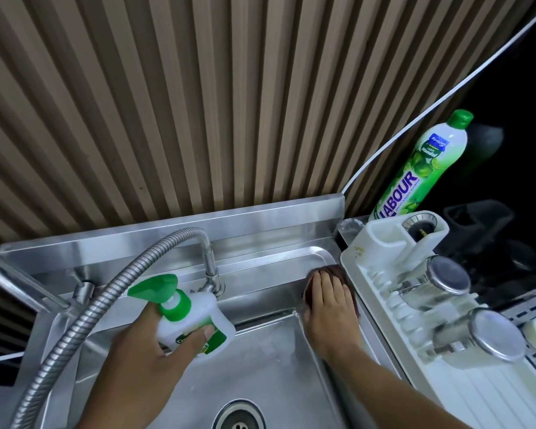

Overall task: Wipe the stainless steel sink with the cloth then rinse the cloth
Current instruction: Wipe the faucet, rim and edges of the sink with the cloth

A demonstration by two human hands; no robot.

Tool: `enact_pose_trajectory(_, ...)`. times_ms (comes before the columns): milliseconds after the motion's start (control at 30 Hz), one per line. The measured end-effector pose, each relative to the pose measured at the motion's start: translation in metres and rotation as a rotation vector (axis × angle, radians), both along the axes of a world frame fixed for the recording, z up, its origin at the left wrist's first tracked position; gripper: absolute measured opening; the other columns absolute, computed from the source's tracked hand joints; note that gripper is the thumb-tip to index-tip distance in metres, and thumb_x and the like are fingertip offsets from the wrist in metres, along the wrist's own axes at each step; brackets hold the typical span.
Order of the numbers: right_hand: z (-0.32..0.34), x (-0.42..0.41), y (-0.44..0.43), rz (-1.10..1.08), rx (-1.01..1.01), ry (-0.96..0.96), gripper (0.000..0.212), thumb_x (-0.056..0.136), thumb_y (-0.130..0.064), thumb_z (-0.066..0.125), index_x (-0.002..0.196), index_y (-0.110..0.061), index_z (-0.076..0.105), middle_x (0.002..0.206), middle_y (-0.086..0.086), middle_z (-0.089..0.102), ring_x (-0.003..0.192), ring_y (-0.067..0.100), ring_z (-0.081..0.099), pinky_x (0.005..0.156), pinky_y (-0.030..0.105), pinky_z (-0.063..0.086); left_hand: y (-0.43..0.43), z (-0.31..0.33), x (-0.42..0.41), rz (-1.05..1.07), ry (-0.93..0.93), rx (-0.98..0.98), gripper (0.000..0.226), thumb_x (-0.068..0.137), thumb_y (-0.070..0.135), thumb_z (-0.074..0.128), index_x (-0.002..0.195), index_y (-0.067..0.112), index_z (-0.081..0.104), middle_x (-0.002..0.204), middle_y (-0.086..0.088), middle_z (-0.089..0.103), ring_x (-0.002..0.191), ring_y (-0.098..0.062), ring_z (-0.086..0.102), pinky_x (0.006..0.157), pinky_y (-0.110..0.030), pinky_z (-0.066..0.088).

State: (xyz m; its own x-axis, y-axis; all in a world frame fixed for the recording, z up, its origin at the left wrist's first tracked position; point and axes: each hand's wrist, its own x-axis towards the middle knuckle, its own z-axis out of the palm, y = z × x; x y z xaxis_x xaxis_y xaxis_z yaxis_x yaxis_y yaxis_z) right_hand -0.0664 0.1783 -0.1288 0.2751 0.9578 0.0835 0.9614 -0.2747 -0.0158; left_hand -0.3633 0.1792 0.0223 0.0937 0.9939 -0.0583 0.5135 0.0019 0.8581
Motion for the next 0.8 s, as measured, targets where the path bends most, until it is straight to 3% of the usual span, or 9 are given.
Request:
enact_pose_trajectory(167,0.001,0.008,-0.025,0.083,-0.030,-0.114,0.068,0.078,-0.010,0.023,0.141,0.010,0.041,0.133,0.028,0.056,0.119,0.046,0.056,0.100,0.053,0.053,0.001,-0.002,-0.001,-0.001,-0.007,0.006,0.039,0.072,0.025,0.087,0.098,0.038,0.061,0.081,0.037,0.065,0.074,0.008,0.062,0.064,0.003,0.039)
enact_pose_trajectory(267,0.007,0.008,-0.002,0.065,-0.081,-0.109,0.070,0.077,-0.013,0.038,0.141,0.015,0.044,0.132,0.031,0.057,0.120,0.047,0.058,0.102,0.053,0.052,0.002,-0.004,-0.001,-0.010,-0.010,0.016,0.036,0.074,0.026,0.087,0.097,0.037,0.061,0.083,0.037,0.065,0.077,0.009,0.062,0.065,0.003,0.039)
enact_pose_trajectory(333,0.011,0.007,0.018,0.063,-0.107,-0.085,0.079,0.076,-0.011,0.054,0.149,0.013,0.035,0.145,0.028,0.049,0.133,0.044,0.050,0.114,0.050,0.041,0.002,-0.004,-0.001,-0.008,-0.015,0.015,0.035,0.074,0.024,0.086,0.096,0.035,0.061,0.083,0.037,0.065,0.076,0.010,0.062,0.064,0.003,0.038)
enact_pose_trajectory(467,0.018,0.006,0.045,0.046,-0.198,-0.030,0.089,0.091,-0.017,0.052,0.159,0.003,-0.002,0.167,0.019,0.010,0.155,0.035,0.011,0.127,0.044,0.007,0.002,-0.006,-0.001,0.003,-0.013,0.009,0.034,0.074,0.024,0.086,0.096,0.034,0.062,0.084,0.036,0.066,0.075,0.008,0.062,0.063,0.003,0.039)
enact_pose_trajectory(800,0.046,-0.001,0.095,-0.219,-0.326,0.129,0.094,0.093,-0.026,0.051,0.156,0.006,-0.010,0.167,0.023,-0.006,0.155,0.042,-0.005,0.127,0.047,0.004,0.001,-0.003,-0.003,0.014,-0.015,0.007,0.037,0.072,0.023,0.088,0.096,0.035,0.062,0.079,0.037,0.066,0.073,0.011,0.063,0.062,0.003,0.040)
